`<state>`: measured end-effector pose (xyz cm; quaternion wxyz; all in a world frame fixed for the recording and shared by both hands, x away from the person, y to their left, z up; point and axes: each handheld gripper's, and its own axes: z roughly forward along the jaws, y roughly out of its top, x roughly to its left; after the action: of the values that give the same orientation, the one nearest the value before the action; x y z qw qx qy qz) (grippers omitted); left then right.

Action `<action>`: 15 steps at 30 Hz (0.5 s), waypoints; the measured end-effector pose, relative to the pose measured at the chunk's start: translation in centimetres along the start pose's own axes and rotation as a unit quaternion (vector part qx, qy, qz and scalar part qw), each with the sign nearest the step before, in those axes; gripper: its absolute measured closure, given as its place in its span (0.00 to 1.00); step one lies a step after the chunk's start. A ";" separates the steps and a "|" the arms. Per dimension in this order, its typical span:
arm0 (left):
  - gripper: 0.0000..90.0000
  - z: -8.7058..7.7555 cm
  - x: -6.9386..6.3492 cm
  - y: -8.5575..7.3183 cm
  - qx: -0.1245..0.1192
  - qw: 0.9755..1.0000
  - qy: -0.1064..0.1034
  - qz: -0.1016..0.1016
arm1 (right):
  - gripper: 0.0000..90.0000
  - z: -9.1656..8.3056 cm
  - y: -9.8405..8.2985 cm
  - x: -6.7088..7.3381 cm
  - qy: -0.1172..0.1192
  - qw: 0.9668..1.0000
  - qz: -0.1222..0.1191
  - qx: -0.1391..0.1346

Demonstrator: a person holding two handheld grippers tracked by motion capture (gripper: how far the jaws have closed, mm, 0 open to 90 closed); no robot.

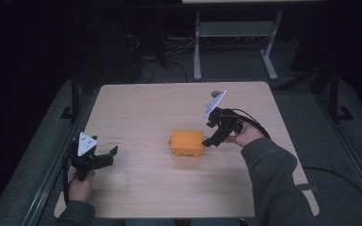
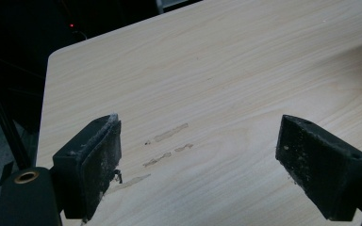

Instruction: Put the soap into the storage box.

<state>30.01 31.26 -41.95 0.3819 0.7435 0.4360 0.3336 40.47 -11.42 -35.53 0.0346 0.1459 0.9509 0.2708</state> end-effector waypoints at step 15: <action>0.16 0.1 0.0 0.0 0.001 1.000 -0.001 0.001 | 0.20 -0.5 -1.8 0.0 -0.002 1.000 0.014 0.005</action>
<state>30.05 31.22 -42.01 0.3817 0.7446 0.4349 0.3327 39.93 -13.11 -36.09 0.0322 0.1594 0.9500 0.2665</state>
